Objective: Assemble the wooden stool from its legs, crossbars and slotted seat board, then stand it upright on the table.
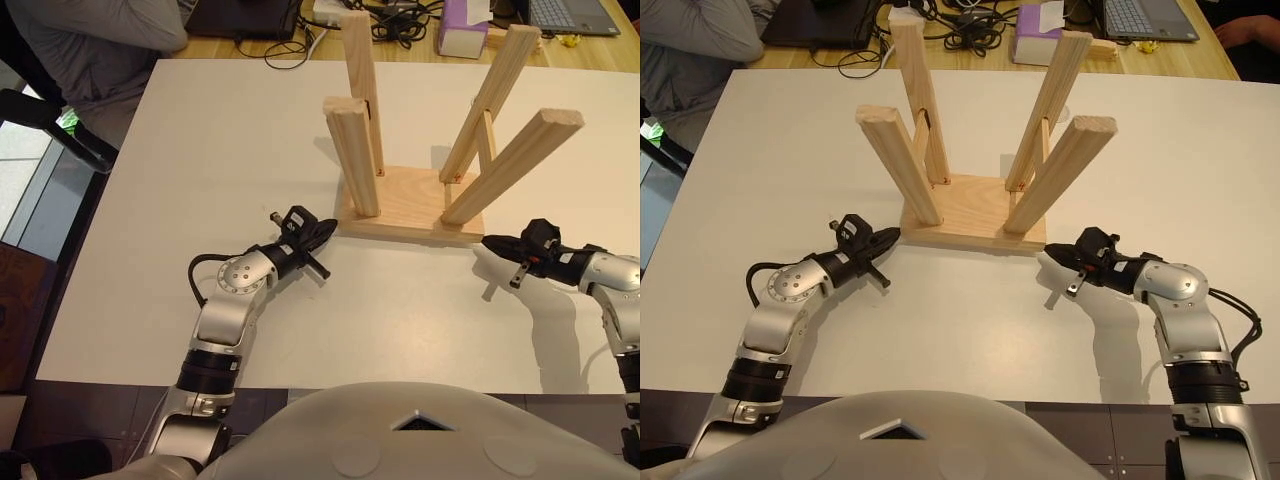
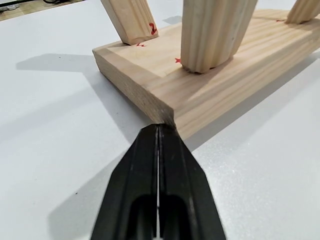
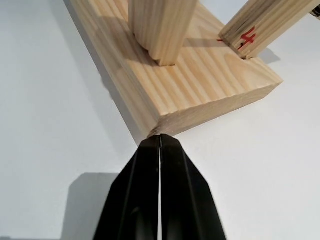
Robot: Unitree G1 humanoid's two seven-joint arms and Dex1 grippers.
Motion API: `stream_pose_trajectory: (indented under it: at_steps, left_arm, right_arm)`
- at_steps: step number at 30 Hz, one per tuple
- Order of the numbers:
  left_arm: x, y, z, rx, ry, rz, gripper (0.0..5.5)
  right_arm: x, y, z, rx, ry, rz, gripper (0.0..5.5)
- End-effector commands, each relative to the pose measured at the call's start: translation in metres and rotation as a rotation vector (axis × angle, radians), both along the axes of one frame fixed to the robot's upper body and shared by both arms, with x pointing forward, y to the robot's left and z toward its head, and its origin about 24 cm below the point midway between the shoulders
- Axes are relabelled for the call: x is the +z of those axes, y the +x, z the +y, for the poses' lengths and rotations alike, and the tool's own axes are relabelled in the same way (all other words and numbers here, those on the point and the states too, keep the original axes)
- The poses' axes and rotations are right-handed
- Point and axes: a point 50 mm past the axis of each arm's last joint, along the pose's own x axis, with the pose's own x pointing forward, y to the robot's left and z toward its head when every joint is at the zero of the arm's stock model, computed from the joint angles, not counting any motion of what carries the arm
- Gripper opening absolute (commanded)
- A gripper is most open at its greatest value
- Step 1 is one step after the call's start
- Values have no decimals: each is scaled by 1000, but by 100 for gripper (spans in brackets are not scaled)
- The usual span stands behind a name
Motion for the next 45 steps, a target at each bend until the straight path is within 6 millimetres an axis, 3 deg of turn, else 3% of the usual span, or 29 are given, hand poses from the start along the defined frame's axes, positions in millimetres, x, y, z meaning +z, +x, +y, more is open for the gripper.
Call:
stream_pose_trajectory:
  at_steps: [1,45]
  left_arm:
    - [11,-1,-18,-102,-72,-20,2]
    - [51,-1,-27,-135,-248,-39,2]
  right_arm:
    - [10,0,14,69,65,-24,0]
    - [58,-3,20,120,202,-49,0]
